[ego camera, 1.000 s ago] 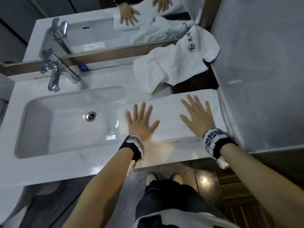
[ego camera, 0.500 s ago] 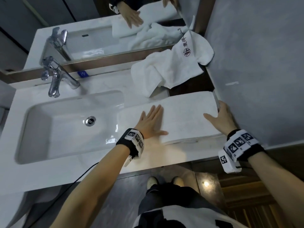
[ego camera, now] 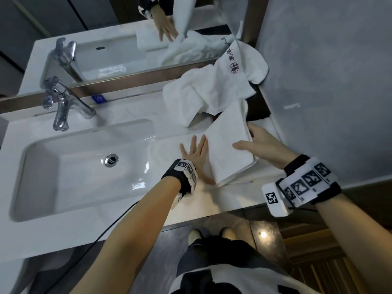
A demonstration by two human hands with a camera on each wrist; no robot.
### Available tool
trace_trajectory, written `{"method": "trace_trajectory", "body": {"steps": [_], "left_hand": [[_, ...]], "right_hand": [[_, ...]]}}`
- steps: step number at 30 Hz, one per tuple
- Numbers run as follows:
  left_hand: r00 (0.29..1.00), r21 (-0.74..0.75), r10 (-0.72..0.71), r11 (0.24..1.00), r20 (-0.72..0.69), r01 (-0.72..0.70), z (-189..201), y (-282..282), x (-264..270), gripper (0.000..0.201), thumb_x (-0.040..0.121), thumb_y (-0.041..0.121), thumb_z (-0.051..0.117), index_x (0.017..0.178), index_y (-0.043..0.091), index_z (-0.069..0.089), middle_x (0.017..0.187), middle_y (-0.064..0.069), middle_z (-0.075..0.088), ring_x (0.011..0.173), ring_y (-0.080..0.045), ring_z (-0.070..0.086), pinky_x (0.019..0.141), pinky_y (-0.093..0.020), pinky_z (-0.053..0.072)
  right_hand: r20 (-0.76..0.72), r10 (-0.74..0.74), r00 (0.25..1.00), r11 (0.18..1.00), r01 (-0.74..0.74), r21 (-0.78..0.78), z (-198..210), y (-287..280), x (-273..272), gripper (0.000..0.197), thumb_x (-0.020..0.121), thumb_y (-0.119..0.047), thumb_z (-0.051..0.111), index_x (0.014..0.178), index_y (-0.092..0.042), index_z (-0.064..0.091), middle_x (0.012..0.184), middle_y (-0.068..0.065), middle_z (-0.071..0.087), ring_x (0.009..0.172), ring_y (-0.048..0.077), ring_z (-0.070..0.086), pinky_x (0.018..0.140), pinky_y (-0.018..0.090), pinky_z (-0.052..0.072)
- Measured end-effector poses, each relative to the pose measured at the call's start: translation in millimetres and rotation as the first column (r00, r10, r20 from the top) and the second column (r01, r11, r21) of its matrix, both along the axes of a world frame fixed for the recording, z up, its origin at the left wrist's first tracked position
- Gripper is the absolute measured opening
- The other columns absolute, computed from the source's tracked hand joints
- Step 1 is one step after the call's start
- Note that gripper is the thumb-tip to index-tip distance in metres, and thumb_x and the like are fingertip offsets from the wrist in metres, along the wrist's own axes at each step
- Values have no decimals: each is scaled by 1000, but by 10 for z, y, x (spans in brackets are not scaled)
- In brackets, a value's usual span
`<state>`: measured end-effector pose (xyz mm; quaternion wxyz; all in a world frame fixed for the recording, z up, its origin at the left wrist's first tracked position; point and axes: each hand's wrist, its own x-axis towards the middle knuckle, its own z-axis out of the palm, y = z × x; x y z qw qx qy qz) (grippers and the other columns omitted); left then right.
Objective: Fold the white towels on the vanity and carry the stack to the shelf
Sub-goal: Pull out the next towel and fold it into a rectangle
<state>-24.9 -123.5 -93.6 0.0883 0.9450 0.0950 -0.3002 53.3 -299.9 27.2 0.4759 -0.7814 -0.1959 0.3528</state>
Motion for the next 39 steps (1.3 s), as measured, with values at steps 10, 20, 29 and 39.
{"method": "trace_trajectory", "body": {"steps": [10, 20, 29, 39], "left_hand": [[726, -242, 468, 884, 504, -401, 33, 858, -797, 67, 88, 27, 60, 146, 19, 28, 153, -6, 28, 141, -28, 26, 112, -44, 27], [223, -697, 837, -236, -500, -677, 99, 1082, -1221, 67, 97, 55, 21, 126, 2, 52, 106, -10, 61, 92, -24, 58, 77, -30, 49], [241, -662, 739, -346, -629, -665, 104, 1111, -1199, 89, 87, 73, 6, 140, 11, 42, 133, -16, 54, 127, -30, 48, 112, -41, 35], [727, -177, 331, 943, 602, -283, 21, 743, -971, 56, 100, 35, 27, 151, 21, 6, 161, -6, 7, 149, -25, -1, 121, -45, 1]], "right_hand": [[109, 97, 989, 995, -94, -35, 80, 762, -395, 37, 79, -20, 59, 114, -27, 48, 95, -11, 61, 86, 6, 58, 72, 21, 46], [205, 442, 873, 846, -330, -418, -447, 1722, -993, 92, 80, -28, 62, 149, -7, 5, 152, 14, 22, 136, 32, 31, 107, 38, 33], [125, 443, 888, 846, -368, -385, -801, 2009, -1237, 83, 88, -31, 54, 149, -5, 5, 144, 19, 34, 132, 33, 37, 102, 33, 36], [676, 320, 664, 903, 2, -429, -992, 1360, -842, 53, 98, -23, 38, 148, -12, 23, 158, 10, 18, 147, 28, 12, 120, 37, 8]]}}
